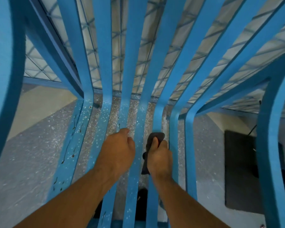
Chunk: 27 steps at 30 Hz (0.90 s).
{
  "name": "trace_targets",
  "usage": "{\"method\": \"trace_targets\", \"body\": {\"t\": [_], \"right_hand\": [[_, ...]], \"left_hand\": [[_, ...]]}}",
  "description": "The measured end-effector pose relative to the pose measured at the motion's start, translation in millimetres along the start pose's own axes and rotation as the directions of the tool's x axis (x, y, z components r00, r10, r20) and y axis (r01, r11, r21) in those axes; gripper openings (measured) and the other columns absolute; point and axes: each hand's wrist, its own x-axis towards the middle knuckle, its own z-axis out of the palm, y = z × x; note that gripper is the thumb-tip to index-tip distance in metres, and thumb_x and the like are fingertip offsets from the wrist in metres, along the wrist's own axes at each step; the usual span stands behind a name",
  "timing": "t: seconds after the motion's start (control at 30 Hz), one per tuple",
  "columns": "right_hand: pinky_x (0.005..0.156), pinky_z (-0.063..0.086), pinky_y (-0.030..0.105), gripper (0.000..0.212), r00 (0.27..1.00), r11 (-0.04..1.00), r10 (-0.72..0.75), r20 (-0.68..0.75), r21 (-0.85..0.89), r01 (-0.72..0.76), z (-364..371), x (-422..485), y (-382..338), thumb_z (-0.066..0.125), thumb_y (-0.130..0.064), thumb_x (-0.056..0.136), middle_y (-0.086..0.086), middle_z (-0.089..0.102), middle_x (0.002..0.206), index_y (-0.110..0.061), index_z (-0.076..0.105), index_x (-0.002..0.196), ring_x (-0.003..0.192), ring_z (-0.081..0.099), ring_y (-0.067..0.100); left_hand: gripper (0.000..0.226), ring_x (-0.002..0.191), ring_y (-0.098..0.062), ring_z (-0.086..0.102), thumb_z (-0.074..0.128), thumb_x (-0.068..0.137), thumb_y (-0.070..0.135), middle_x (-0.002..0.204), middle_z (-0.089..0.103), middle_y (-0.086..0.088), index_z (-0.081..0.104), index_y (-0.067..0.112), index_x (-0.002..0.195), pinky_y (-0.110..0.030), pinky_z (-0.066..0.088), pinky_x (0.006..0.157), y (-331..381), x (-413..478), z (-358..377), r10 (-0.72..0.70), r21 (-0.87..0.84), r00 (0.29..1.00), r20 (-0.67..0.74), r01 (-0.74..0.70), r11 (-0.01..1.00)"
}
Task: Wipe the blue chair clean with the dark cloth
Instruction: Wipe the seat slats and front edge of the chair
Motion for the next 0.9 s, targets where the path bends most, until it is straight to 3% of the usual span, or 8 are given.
{"method": "trace_targets", "body": {"t": [0.17, 0.37, 0.5, 0.63, 0.77, 0.9], "right_hand": [[0.073, 0.055, 0.042, 0.042, 1.000, 0.999, 0.013, -0.001, -0.052, -0.013, 4, -57, 40, 0.034, -0.051, 0.099, 0.010, 0.066, 0.099, -0.014, 0.051, 0.111, 0.086, 0.064, 0.031], [0.080, 0.055, 0.042, 0.048, 0.995, 0.992, 0.076, 0.064, -0.110, -0.069, 6, -119, 81, 0.030, -0.053, 0.099, 0.008, 0.066, 0.108, -0.018, 0.048, 0.127, 0.093, 0.064, 0.027], [0.091, 0.049, 0.040, 0.059, 0.989, 0.988, 0.088, 0.120, -0.135, -0.072, 2, -153, 103, 0.029, -0.053, 0.099, 0.010, 0.061, 0.125, -0.021, 0.029, 0.148, 0.109, 0.060, 0.030], [0.093, 0.048, 0.042, 0.067, 0.984, 0.986, 0.077, 0.158, -0.159, -0.052, -2, -176, 114, 0.028, -0.058, 0.098, 0.011, 0.056, 0.132, -0.027, 0.008, 0.155, 0.114, 0.057, 0.033], [0.095, 0.044, 0.042, 0.080, 0.974, 0.973, 0.011, 0.225, -0.226, 0.041, -7, -190, 122, 0.030, -0.061, 0.096, 0.012, 0.046, 0.141, -0.019, -0.005, 0.155, 0.120, 0.053, 0.033], [0.103, 0.040, 0.040, 0.095, 0.944, 0.987, -0.030, 0.327, -0.138, 0.079, -9, -194, 135, 0.046, -0.056, 0.093, 0.014, 0.036, 0.149, -0.017, -0.017, 0.152, 0.128, 0.046, 0.032]], "left_hand": [[0.040, 0.081, -0.021, 0.064, 0.042, 0.100, 0.025, 0.115, 0.066, -0.011, 0.048, 0.015, 0.139, -0.025, 0.049, 0.069, -12, -33, -3, -0.006, 0.012, 0.999, 0.042, 0.006, 1.000], [0.042, 0.086, -0.022, 0.065, 0.043, 0.100, 0.023, 0.111, 0.067, -0.011, 0.046, 0.015, 0.141, -0.026, 0.049, 0.073, -27, -76, -1, 0.028, 0.038, 0.991, 0.128, -0.033, 0.999], [0.038, 0.077, -0.013, 0.060, 0.044, 0.100, 0.022, 0.103, 0.068, -0.006, 0.049, 0.015, 0.138, -0.021, 0.046, 0.070, -44, -111, 0, 0.050, 0.065, 0.984, 0.171, -0.062, 0.996], [0.037, 0.094, -0.014, 0.064, 0.045, 0.101, 0.023, 0.121, 0.065, -0.004, 0.053, 0.017, 0.136, -0.019, 0.046, 0.080, -54, -142, 3, 0.035, 0.039, 0.990, 0.140, -0.040, 0.998], [0.033, 0.060, -0.010, 0.056, 0.048, 0.099, 0.022, 0.103, 0.068, -0.002, 0.057, 0.015, 0.130, -0.022, 0.046, 0.061, -59, -157, 1, 0.031, 0.025, 0.997, 0.077, -0.033, 0.999], [0.032, 0.059, -0.008, 0.056, 0.050, 0.098, 0.021, 0.092, 0.067, 0.001, 0.058, 0.014, 0.128, -0.024, 0.046, 0.060, -65, -175, -6, 0.034, 0.052, 0.999, 0.037, -0.036, 0.998]]}}
